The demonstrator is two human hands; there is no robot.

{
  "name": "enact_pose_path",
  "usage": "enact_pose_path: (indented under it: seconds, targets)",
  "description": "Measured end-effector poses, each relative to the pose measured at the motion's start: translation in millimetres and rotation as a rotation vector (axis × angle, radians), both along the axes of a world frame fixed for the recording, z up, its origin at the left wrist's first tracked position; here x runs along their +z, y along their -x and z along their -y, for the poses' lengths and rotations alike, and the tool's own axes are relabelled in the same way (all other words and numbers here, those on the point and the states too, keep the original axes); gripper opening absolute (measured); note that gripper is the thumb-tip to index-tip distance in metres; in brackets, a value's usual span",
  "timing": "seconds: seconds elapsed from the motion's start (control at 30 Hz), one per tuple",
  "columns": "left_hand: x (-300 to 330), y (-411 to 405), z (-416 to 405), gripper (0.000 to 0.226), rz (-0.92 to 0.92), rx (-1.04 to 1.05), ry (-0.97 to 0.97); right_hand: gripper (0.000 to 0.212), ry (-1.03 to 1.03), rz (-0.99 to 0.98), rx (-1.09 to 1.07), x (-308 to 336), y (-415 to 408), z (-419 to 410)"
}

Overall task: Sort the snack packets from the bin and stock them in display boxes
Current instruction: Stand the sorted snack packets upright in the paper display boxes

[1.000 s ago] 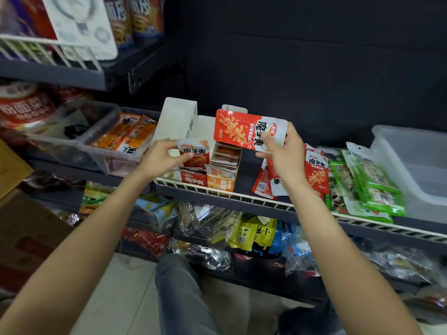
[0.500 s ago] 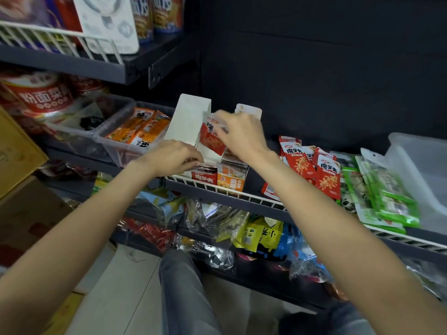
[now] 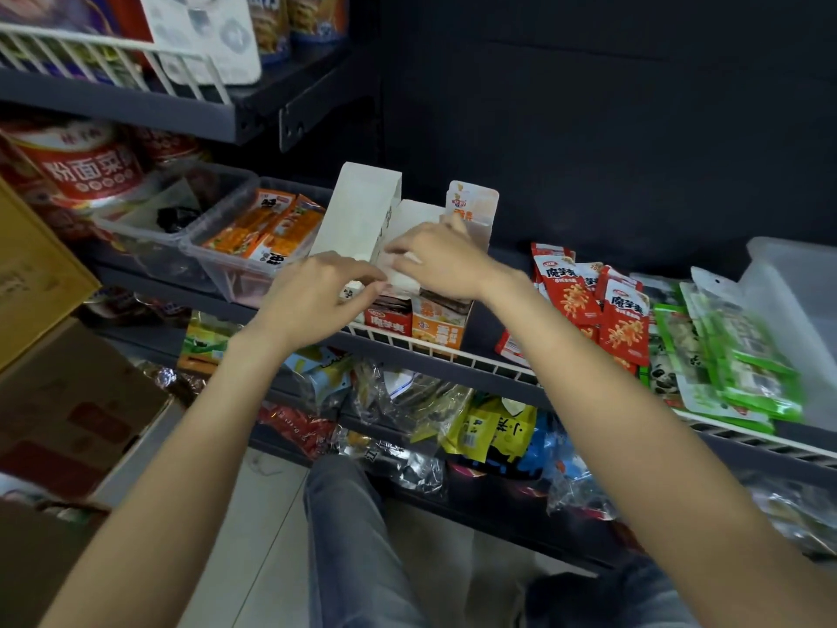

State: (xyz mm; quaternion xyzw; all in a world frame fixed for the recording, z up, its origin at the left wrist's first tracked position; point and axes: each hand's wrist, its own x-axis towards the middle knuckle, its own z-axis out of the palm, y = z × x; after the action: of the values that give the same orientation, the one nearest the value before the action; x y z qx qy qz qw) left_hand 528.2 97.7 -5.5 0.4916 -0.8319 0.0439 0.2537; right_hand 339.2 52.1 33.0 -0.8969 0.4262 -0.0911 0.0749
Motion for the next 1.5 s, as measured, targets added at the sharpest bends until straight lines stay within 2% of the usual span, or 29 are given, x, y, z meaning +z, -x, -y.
enact_pose_path:
  seconds: [0.07, 0.13, 0.23, 0.3, 0.37, 0.43, 0.5, 0.6, 0.67, 0.73, 0.8, 0.93, 1.0, 1.07, 1.13, 1.2, 1.27, 1.33, 1.4, 1.5]
  targets:
    - [5.3, 22.1, -17.1, 0.033, -0.194, 0.010, 0.134, 0.030, 0.033, 0.258, -0.058, 0.5, 29.6, -11.8]
    - [7.0, 56.9, -34.1, 0.024, -0.427, -0.025, 0.210, 0.026, 0.068, 0.565, -0.207, -11.6, 65.5, -29.6]
    - [-1.5, 123.2, -50.1, 0.020, -0.640, -0.163, 0.164, 0.020, 0.053, 0.812, -0.520, -47.8, 121.5, -47.8]
    - [-11.6, 165.5, -47.9, 0.017, -0.641, -0.233, 0.016, 0.020, 0.022, 0.792, -0.694, -73.7, 154.6, -50.3]
    - [-25.8, 199.8, -32.9, 0.023, -0.592, -0.232, -0.185, 0.021, 0.013, 0.676, -0.814, -91.3, 182.1, -51.3]
    - [-46.3, 225.2, -7.2, 0.036, -0.517, -0.170, -0.356, 0.023, -0.001, 0.548, -0.862, -100.9, 202.8, -48.9]
    - [-67.7, 242.5, 23.2, 0.046, -0.414, -0.068, -0.448, 0.027, -0.025, 0.423, -0.853, -106.1, 217.7, -40.7]
    - [-89.6, 257.8, 61.5, 0.056, -0.287, 0.000, -0.470, 0.041, -0.126, 0.196, -0.819, -113.7, 229.6, -21.4]
    - [-100.0, 266.4, 77.7, 0.059, -0.114, -0.045, -0.458, 0.050, -0.236, 0.092, -0.822, -120.8, 232.1, -13.3]
    - [-108.7, 270.0, 84.0, 0.058, 0.088, -0.086, -0.455, 0.055, -0.276, 0.030, -0.828, -127.5, 229.3, -12.5]
    - [-114.4, 265.6, 86.5, 0.054, 0.163, -0.082, -0.416, 0.052, -0.234, 0.024, -0.788, -130.9, 226.5, -14.1]
    - [-114.6, 239.8, 76.5, 0.034, -0.004, -0.064, -0.207, 0.039, -0.123, 0.070, -0.667, -134.0, 228.1, -16.7]
    - [-109.7, 232.6, 71.6, 0.024, -0.039, -0.016, -0.235, 0.036, -0.122, 0.106, -0.739, -132.5, 229.1, -15.9]
    - [-103.2, 233.2, 71.2, 0.024, -0.097, 0.062, -0.373, 0.034, -0.194, 0.164, -0.820, -127.9, 228.1, -13.8]
    - [-97.3, 237.6, 74.4, 0.036, -0.212, 0.129, -0.526, 0.035, -0.226, 0.189, -0.848, -123.2, 225.0, -11.8]
    - [-90.1, 244.2, 77.2, 0.068, -0.293, 0.169, -0.632, 0.044, -0.245, 0.202, -0.869, -119.6, 223.3, -10.1]
    - [-84.1, 248.3, 79.3, 0.094, -0.299, 0.196, -0.661, 0.056, -0.313, 0.262, -0.905, -115.5, 222.2, -9.4]
    - [-82.8, 248.8, 79.1, 0.102, -0.255, 0.212, -0.644, 0.062, -0.348, 0.346, -0.920, -112.3, 221.0, -11.3]
    - [-84.8, 245.7, 76.4, 0.092, -0.257, 0.199, -0.619, 0.057, -0.286, 0.391, -0.911, -111.6, 220.1, -14.4]
    - [-79.9, 239.1, 66.1, 0.047, -0.336, 0.134, -0.550, 0.029, -0.102, 0.457, -0.983, -108.3, 218.0, -23.3]
